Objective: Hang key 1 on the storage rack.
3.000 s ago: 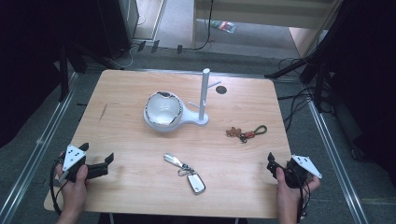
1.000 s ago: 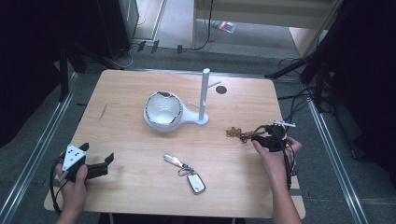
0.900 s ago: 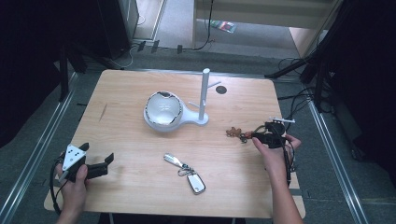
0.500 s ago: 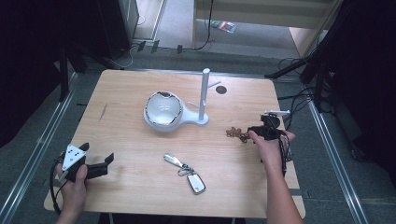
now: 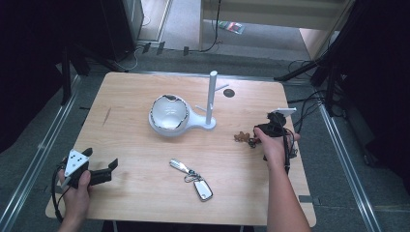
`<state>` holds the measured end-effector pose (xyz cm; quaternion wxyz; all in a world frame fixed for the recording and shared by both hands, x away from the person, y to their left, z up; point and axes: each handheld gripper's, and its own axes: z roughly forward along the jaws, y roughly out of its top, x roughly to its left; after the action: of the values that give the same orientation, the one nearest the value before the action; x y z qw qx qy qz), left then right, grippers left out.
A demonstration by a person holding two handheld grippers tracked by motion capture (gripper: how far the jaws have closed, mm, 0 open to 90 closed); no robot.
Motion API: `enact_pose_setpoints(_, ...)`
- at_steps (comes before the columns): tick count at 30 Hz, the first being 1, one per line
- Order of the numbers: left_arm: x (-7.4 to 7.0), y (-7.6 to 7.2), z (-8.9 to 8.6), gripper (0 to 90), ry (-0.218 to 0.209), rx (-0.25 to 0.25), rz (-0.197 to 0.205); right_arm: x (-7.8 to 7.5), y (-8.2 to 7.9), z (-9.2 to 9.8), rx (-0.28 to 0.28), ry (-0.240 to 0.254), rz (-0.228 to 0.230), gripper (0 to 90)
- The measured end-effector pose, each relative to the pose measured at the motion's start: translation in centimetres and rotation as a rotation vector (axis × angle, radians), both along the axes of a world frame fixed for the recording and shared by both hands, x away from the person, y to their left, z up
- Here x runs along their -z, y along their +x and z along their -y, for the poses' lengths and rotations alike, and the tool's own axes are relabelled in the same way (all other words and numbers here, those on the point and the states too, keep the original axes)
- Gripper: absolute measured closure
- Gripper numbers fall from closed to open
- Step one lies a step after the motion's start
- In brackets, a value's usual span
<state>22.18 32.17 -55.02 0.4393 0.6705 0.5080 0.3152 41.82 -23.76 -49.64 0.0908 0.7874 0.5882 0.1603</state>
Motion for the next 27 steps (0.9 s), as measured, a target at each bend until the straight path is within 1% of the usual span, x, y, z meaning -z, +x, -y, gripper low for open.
enact_pose_setpoints(2,0.0,0.0,0.0,0.0,0.0,0.0,0.0,0.0,0.1,0.0,0.008,0.002,-0.005,37.3)
enact_pose_setpoints(3,0.0,0.0,0.0,0.0,0.0,0.001,-0.001,0.0,0.5,-0.1,0.028,0.002,-0.027,38.0)
enact_pose_setpoints(5,0.0,0.0,0.0,0.0,0.0,0.001,-0.002,-0.1,0.9,-0.3,0.032,-0.023,-0.047,38.9)
enact_pose_setpoints(6,0.0,0.0,0.0,0.0,0.0,0.001,-0.002,-0.1,0.9,-0.3,0.032,-0.023,-0.047,38.9)
enact_pose_setpoints(7,0.0,0.0,0.0,0.0,0.001,0.003,-0.003,-0.3,1.4,-0.5,0.053,-0.033,-0.076,40.8)
enact_pose_setpoints(10,0.0,0.0,0.0,0.0,0.002,0.002,-0.004,-0.6,2.0,-0.5,0.085,-0.037,-0.109,42.5)
enact_pose_setpoints(12,0.0,0.0,0.0,0.0,0.003,0.002,-0.004,-0.7,2.4,-0.5,0.107,-0.024,-0.133,42.7)
enact_pose_setpoints(13,0.0,0.0,0.0,0.0,0.002,0.002,-0.004,-0.6,2.5,-0.4,0.113,-0.029,-0.148,42.8)
enact_pose_setpoints(16,0.0,0.0,0.0,0.0,0.002,0.003,-0.003,-0.6,2.9,-0.3,0.13,-0.046,-0.175,43.7)
enact_pose_setpoints(18,0.0,0.0,0.0,0.0,0.003,0.003,-0.004,-0.6,2.9,-0.2,0.138,-0.046,-0.177,44.6)
enact_pose_setpoints(19,0.0,0.1,0.0,0.0,0.003,0.002,-0.003,-0.7,3.1,-0.1,0.16,-0.027,-0.173,46.6)
enact_pose_setpoints(20,0.0,0.1,0.0,0.0,0.003,0.002,-0.003,-0.8,3.1,-0.1,0.17,-0.015,-0.174,47.4)
enact_pose_setpoints(22,0.0,0.1,0.0,0.0,0.003,0.003,-0.005,-0.7,3.2,0.0,0.185,-0.005,-0.181,49.3)
enact_pose_setpoints(24,0.0,0.1,0.0,0.0,0.002,0.003,-0.005,-0.5,3.3,0.1,0.199,-0.006,-0.187,50.1)
enact_pose_setpoints(27,0.0,0.1,0.0,0.0,0.004,0.001,-0.004,-0.6,3.4,0.3,0.229,-0.023,-0.178,51.2)
